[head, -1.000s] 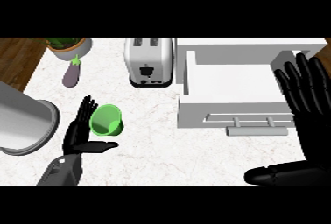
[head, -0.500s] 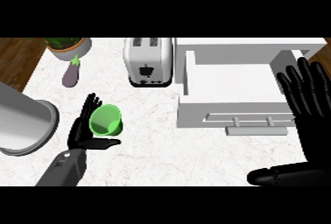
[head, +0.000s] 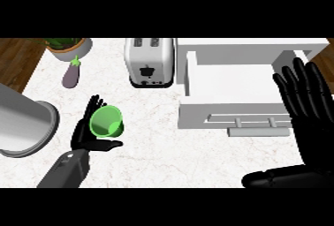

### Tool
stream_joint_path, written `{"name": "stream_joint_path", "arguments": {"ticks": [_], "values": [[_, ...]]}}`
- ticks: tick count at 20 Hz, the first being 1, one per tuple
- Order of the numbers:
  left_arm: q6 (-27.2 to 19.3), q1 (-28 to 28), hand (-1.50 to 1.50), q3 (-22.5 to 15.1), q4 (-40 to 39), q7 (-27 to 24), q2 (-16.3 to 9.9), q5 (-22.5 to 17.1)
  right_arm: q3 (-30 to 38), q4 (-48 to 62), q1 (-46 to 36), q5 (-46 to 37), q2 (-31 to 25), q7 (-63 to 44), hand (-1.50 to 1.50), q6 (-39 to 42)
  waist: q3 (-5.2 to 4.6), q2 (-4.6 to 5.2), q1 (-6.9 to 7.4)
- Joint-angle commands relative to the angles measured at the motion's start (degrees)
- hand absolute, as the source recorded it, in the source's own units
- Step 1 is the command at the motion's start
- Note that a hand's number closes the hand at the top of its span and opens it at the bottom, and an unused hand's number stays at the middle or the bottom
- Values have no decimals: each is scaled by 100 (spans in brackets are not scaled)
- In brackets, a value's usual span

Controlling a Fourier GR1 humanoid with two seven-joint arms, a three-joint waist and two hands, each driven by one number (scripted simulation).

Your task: Pick up the cup, place it into the drawer and close the drawer

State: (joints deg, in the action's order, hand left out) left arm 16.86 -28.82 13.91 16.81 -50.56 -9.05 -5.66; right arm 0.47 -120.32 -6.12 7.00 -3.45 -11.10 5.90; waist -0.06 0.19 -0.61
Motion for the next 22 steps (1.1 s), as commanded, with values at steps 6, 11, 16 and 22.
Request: {"name": "stream_joint_path", "arguments": {"ticks": [6,11,16,22], "values": [[999,-51,150,51,-295,-472,48,-121,477,232,-52,460,-280,156,-150,314,-6,29,-53],[1159,-66,150,-25,-13,-647,59,-118,546,131,170,580,-346,157,-150,436,-4,15,-43],[550,19,150,-90,200,-1125,165,10,-66,92,25,-172,87,87,-150,-73,-5,9,-5],[6,417,150,178,613,-1181,86,-269,304,-381,125,266,-165,-217,-150,49,4,-30,53]]}}
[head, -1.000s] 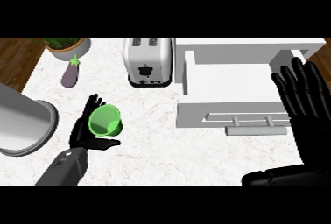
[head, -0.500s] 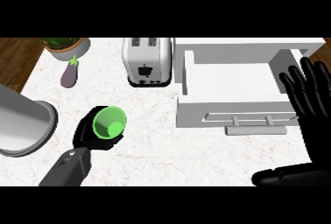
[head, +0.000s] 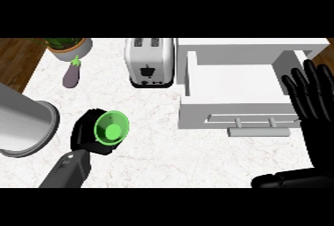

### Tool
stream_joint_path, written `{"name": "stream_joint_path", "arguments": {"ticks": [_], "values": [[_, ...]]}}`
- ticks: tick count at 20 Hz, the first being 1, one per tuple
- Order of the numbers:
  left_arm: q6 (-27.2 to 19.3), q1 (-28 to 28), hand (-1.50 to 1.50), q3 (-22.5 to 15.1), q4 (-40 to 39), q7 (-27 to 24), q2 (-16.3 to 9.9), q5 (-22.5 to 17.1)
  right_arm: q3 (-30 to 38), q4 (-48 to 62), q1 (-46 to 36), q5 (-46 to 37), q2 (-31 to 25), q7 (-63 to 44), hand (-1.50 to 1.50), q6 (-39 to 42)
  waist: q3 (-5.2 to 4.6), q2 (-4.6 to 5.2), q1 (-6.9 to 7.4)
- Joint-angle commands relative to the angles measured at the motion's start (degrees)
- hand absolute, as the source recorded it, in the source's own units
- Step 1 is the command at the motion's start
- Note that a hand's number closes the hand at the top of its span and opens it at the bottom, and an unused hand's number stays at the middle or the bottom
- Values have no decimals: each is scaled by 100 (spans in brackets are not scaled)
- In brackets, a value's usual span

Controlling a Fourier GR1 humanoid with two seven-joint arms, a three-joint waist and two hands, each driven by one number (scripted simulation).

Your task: Pick up the cup, place it into the drawer and close the drawer

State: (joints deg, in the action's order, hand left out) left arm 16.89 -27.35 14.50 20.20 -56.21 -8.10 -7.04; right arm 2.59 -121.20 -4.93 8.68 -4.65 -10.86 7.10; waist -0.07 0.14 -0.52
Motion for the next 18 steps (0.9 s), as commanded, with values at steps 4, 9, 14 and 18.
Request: {"name": "stream_joint_path", "arguments": {"ticks": [4,9,14,18], "values": [[82,753,150,176,632,-871,-49,-241,-90,9,419,-3,139,395,-150,123,8,-27,62],[131,636,150,73,1466,-454,148,-444,134,171,234,152,-55,264,-150,214,9,-27,64],[-64,495,150,-430,2926,931,252,-450,-120,-115,356,-163,74,56,-150,0,18,-67,116],[-294,542,150,-709,4180,2007,485,-655,63,47,454,-61,21,252,-150,101,18,-62,115]]}}
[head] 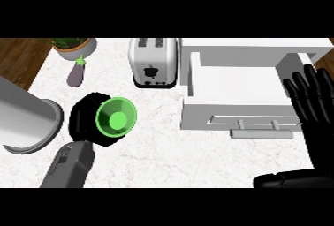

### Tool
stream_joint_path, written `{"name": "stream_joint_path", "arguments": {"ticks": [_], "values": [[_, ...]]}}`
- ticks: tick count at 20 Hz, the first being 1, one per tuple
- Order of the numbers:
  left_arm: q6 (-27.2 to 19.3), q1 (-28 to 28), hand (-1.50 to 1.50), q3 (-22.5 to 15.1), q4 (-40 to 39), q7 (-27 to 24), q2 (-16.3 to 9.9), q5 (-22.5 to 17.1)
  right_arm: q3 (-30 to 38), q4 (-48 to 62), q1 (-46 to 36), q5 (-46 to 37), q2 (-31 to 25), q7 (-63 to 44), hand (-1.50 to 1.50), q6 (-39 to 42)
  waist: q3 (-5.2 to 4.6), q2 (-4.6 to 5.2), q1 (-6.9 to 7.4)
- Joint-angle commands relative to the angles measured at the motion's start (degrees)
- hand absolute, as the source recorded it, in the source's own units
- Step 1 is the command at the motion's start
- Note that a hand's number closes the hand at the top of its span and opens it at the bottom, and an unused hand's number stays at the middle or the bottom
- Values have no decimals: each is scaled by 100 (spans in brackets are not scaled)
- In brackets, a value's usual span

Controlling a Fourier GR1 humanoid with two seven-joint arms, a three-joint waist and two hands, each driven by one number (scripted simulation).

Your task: Pick up the cup, place it into the drawer and close the drawer

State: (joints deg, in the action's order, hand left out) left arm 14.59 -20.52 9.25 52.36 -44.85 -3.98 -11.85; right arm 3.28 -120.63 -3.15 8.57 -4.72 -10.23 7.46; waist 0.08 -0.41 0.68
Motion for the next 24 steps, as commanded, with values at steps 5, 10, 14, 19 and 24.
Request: {"name": "stream_joint_path", "arguments": {"ticks": [5,10,14,19,24], "values": [[-610,98,150,-606,2499,1981,388,-355,29,-51,-126,20,-32,-195,-150,-59,-4,15,-29],[-1251,-943,150,-473,2682,2826,247,-412,117,-133,27,125,-84,-13,-150,90,-5,28,-93],[-1696,-1399,150,-763,2507,3055,395,-310,160,161,-440,112,-84,-99,-150,-39,-7,41,-93],[-2200,-1808,150,-1038,2509,3175,394,-37,229,-69,65,175,-99,30,-150,106,-7,38,-121],[-2734,-2974,150,-1056,1930,3687,395,91,235,310,-35,122,-118,272,-150,231,-5,49,-129]]}}
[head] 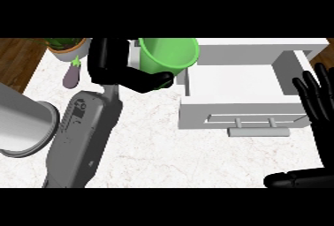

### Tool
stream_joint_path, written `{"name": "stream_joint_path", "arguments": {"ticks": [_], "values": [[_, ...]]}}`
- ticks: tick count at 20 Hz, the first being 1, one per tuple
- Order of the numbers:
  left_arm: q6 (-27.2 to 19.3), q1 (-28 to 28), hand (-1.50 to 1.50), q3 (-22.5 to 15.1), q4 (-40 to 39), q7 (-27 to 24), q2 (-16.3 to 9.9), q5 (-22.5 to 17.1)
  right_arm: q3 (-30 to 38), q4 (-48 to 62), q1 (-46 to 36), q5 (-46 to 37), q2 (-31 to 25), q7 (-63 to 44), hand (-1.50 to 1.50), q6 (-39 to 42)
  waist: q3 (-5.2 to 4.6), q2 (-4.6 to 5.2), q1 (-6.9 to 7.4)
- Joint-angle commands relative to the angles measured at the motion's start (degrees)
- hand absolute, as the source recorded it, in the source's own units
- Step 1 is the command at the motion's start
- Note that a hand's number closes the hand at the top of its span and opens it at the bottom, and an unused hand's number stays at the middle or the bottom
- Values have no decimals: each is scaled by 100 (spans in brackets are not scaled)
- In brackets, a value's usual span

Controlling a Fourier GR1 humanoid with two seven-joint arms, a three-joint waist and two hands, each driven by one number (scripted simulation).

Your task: Pick up the cup, place it into the drawer and close the drawer

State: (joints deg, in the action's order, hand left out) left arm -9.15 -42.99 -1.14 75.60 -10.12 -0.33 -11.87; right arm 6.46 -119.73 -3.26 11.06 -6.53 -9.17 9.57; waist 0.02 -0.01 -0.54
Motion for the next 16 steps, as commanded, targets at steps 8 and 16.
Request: {"name": "stream_joint_path", "arguments": {"ticks": [8,16], "values": [[-858,-1620,150,-576,-1492,310,32,-58,-1,320,-195,-133,20,125,-150,-18,2,17,-42],[-1367,-2355,150,-932,-2892,-262,32,-773,-271,242,20,-266,234,273,-150,-38,2,28,-111]]}}
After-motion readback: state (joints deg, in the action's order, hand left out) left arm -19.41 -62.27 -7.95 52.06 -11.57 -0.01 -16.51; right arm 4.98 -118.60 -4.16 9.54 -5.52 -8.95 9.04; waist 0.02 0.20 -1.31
